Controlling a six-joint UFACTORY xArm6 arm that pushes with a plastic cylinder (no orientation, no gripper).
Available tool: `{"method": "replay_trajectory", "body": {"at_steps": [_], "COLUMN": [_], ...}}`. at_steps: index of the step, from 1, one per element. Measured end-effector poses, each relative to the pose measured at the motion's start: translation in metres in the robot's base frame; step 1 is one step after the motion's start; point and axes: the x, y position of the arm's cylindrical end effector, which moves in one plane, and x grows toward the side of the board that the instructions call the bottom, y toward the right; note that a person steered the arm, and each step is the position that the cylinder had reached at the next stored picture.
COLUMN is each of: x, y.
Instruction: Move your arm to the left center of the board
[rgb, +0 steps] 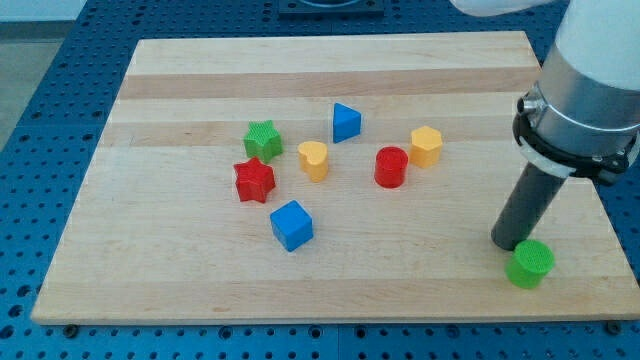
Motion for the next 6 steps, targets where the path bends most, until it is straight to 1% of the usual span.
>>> {"method": "replay_trajectory", "body": {"at_steps": [1, 2, 3, 4, 5, 6], "x": [0.000, -0.016, 0.028, 0.070, 0.050, -0.016], "y": [-0.037, -0.081, -0.114, -0.171, -0.277, -0.363]}}
